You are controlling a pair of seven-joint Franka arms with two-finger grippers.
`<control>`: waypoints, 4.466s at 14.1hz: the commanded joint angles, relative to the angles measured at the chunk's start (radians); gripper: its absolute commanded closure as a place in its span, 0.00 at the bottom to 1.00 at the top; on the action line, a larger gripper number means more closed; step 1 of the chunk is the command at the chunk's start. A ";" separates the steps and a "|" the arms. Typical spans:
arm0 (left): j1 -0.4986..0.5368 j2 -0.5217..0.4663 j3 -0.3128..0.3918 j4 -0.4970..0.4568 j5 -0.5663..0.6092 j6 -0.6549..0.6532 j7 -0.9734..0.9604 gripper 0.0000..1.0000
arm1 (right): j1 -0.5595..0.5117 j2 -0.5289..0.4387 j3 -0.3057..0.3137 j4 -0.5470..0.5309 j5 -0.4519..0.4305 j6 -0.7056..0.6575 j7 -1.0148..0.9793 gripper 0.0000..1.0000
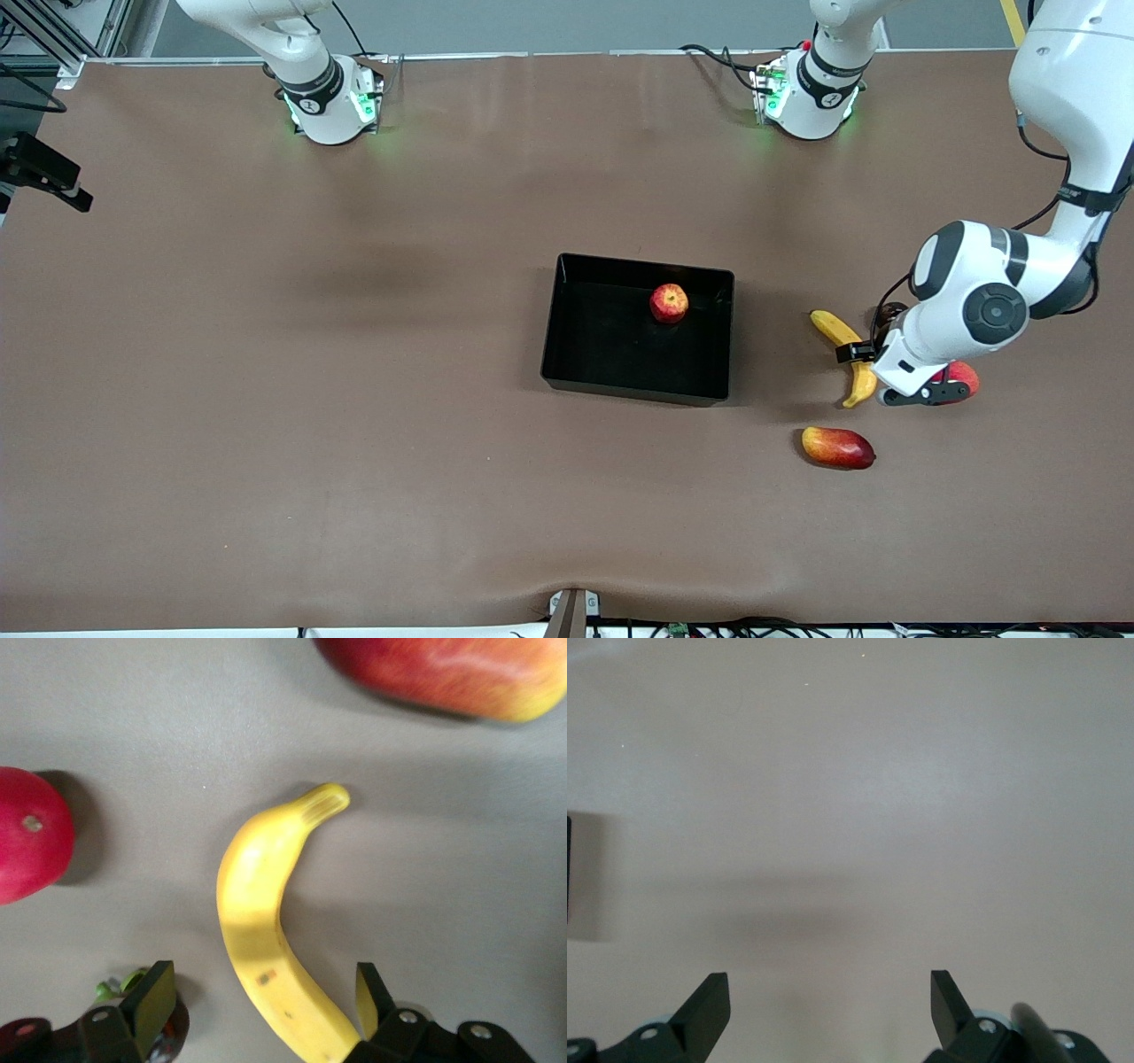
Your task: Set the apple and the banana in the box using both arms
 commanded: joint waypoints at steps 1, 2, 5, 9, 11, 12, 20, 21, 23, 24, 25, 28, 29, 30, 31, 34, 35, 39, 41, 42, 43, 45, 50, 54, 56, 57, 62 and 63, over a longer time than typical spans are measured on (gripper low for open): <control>0.033 0.013 -0.009 -0.031 0.047 0.047 -0.014 0.22 | -0.135 0.013 0.139 0.027 -0.009 -0.014 -0.006 0.00; 0.031 0.027 -0.009 -0.031 0.064 0.047 -0.016 0.27 | -0.131 0.013 0.140 0.027 -0.010 -0.012 -0.006 0.00; 0.034 0.056 -0.008 -0.031 0.084 0.061 -0.019 0.34 | -0.129 0.013 0.141 0.027 -0.012 -0.010 -0.005 0.00; 0.040 0.064 -0.009 -0.025 0.084 0.064 -0.019 1.00 | -0.131 0.013 0.141 0.027 -0.009 -0.018 -0.003 0.00; 0.040 0.038 -0.013 -0.030 0.084 0.058 -0.022 1.00 | -0.132 0.013 0.141 0.025 -0.009 -0.017 -0.002 0.00; 0.040 0.022 -0.016 -0.033 0.081 0.052 -0.025 1.00 | -0.134 0.013 0.141 0.025 -0.009 -0.015 -0.002 0.00; 0.034 -0.136 -0.330 0.059 0.052 -0.214 -0.299 1.00 | -0.138 0.010 0.140 0.024 -0.007 -0.027 -0.002 0.00; 0.027 -0.130 -0.362 0.108 0.047 -0.254 -0.307 1.00 | -0.139 0.010 0.138 0.024 -0.007 -0.030 -0.003 0.00; -0.004 -0.102 -0.402 0.214 -0.022 -0.311 -0.309 1.00 | -0.139 0.010 0.136 0.024 -0.007 -0.029 -0.002 0.00; -0.048 -0.079 -0.402 0.267 -0.058 -0.334 -0.312 1.00 | -0.137 0.010 0.138 0.024 -0.006 -0.027 -0.002 0.00; -0.100 -0.064 -0.401 0.307 -0.071 -0.341 -0.316 1.00 | -0.135 0.010 0.138 0.025 -0.006 -0.027 -0.002 0.00; -0.232 0.022 -0.393 0.402 -0.070 -0.341 -0.443 1.00 | -0.134 0.009 0.138 0.024 -0.004 -0.027 -0.002 0.00; -0.290 0.065 -0.381 0.450 -0.065 -0.341 -0.505 1.00 | -0.131 0.009 0.140 0.025 -0.004 -0.027 -0.002 0.00; -0.358 0.105 -0.347 0.496 -0.062 -0.341 -0.554 1.00 | -0.131 0.009 0.138 0.024 -0.006 -0.030 0.000 0.00; -0.445 0.131 -0.286 0.540 -0.062 -0.341 -0.589 1.00 | -0.132 0.007 0.138 0.024 -0.004 -0.030 0.000 0.00; -0.729 0.176 -0.030 0.614 -0.074 -0.341 -0.649 1.00 | -0.137 0.007 0.137 0.017 -0.004 -0.041 0.000 0.00; -0.775 0.186 0.018 0.613 -0.083 -0.341 -0.654 1.00 | -0.131 0.007 0.138 0.019 -0.004 -0.030 0.000 0.00; -0.811 0.241 0.047 0.611 -0.096 -0.338 -0.652 1.00 | -0.132 0.007 0.141 0.022 -0.004 -0.037 0.003 0.00; -0.832 0.257 0.049 0.607 -0.093 -0.338 -0.654 1.00 | -0.134 0.009 0.140 0.022 -0.004 -0.032 0.003 0.00; -0.838 0.263 0.049 0.605 -0.090 -0.339 -0.654 1.00 | -0.134 0.009 0.141 0.022 -0.004 -0.032 0.003 0.00; -0.838 0.271 0.049 0.602 -0.088 -0.338 -0.652 1.00 | -0.134 0.010 0.141 0.022 -0.004 -0.030 0.002 0.00; -0.838 0.306 0.049 0.604 -0.085 -0.338 -0.649 1.00 | -0.135 0.010 0.141 0.022 -0.004 -0.030 0.003 0.00; -0.838 0.352 0.050 0.601 -0.057 -0.330 -0.651 1.00 | -0.135 0.010 0.140 0.022 -0.004 -0.030 0.002 0.00; -0.851 0.341 0.086 0.602 -0.013 -0.338 -0.642 0.34 | -0.140 0.013 0.138 0.021 0.010 -0.029 0.002 0.00; -0.842 0.326 0.087 0.605 -0.001 -0.339 -0.633 0.00 | -0.140 0.013 0.138 0.021 0.010 -0.027 0.002 0.00; -0.835 0.309 0.087 0.608 -0.001 -0.342 -0.620 0.00 | -0.143 0.013 0.137 0.022 0.010 -0.024 0.002 0.00; -0.688 0.099 0.076 0.608 -0.052 -0.456 -0.524 0.00 | -0.162 0.013 0.132 0.021 0.025 -0.029 -0.002 0.00; -0.655 0.050 0.078 0.605 -0.074 -0.480 -0.518 0.00 | -0.160 0.013 0.130 0.021 0.026 -0.032 0.000 0.00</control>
